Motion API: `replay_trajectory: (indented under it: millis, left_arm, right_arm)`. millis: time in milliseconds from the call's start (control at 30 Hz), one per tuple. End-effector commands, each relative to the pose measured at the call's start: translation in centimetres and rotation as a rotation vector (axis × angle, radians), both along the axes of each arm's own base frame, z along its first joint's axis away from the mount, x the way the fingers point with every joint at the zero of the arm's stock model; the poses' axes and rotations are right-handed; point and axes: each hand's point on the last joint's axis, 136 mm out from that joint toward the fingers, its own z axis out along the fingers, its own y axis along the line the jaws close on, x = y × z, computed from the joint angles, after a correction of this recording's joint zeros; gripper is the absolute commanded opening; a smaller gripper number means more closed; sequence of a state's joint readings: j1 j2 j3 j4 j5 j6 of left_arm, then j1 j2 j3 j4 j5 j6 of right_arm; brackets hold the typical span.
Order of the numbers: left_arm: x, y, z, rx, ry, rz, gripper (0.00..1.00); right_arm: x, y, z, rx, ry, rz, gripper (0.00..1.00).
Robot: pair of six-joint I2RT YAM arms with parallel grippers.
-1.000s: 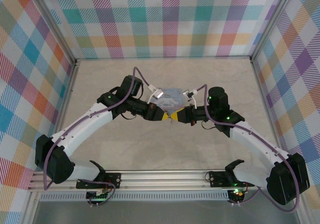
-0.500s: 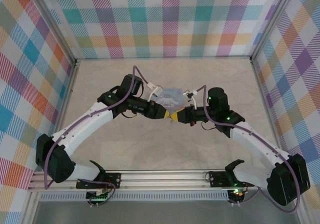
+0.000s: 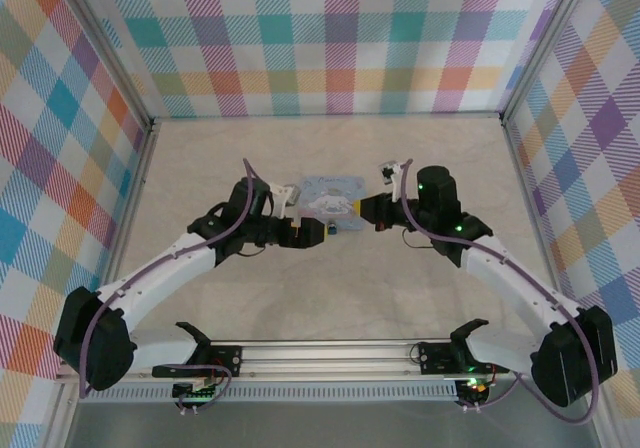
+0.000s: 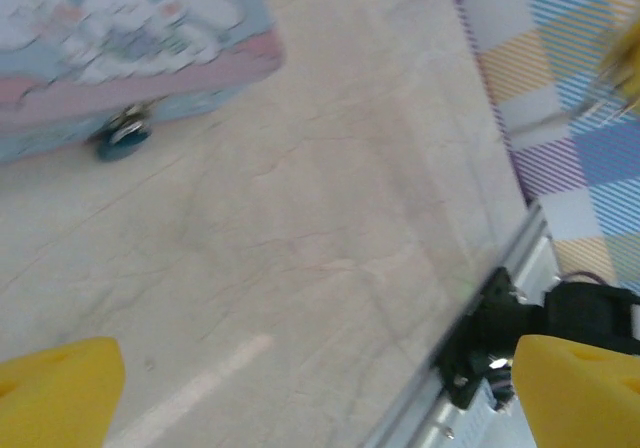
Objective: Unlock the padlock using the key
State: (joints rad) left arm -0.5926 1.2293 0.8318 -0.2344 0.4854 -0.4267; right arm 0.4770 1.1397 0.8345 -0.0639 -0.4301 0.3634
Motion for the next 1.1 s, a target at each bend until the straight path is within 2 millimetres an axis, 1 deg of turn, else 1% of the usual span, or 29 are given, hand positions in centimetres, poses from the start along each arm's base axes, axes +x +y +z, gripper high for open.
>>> replay_trajectory:
  millis: [0,67,133,267,400,533,700,800,933,1000,1067]
  left_arm:
    - [1.5,-0.6,-1.1,-0.030,-0.033,0.097,1.00]
    - [1.6,-0.9,-2.3,-0.004,-0.040,0.113,1.00]
    - [2.3,-1.1,-3.2,0.004,-0.055,0.134,1.00]
    - [4.2,-2.2,-3.6,-0.012,-0.099,0.147,1.00]
    - [6.2,-3.2,-4.4,0.011,-0.124,0.149,1.00]
    - [7.9,-3.1,-5.3,0.040,-0.158,0.181,1.00]
    - [9.4,-2.7,-5.4,0.077,-0.208,0.207,1.00]
    - [9.9,-2.2,-5.8,0.104,-0.238,0.221,1.00]
    - [9.8,-1.8,-6.3,0.109,-0.249,0.228,1.00]
    - [9.5,-1.5,-6.3,0.089,-0.276,0.232,1.00]
    - [8.7,-1.5,-6.5,0.061,-0.304,0.228,1.00]
  right_arm:
    - [3.4,-2.3,-1.5,-0.140,-0.028,-0.173,0.00]
    - [4.8,-3.0,-2.1,-0.171,-0.028,-0.233,0.00]
    - [5.9,-3.3,-2.5,-0.179,-0.028,-0.266,0.00]
    - [7.2,-3.2,-3.4,-0.187,-0.023,-0.287,0.00]
    - [8.4,-3.8,-4.4,-0.225,-0.021,-0.334,0.00]
    - [9.4,-4.3,-5.1,-0.264,-0.018,-0.365,0.00]
    - [11.1,-4.9,-5.7,-0.292,-0.006,-0.398,0.00]
    - [12.2,-4.9,-5.9,-0.304,-0.007,-0.409,0.00]
    - [13.9,-4.9,-6.1,-0.321,-0.011,-0.430,0.00]
    - [14.7,-4.7,-6.2,-0.325,-0.011,-0.432,0.00]
    - [15.8,-4.4,-6.2,-0.331,-0.017,-0.434,0.00]
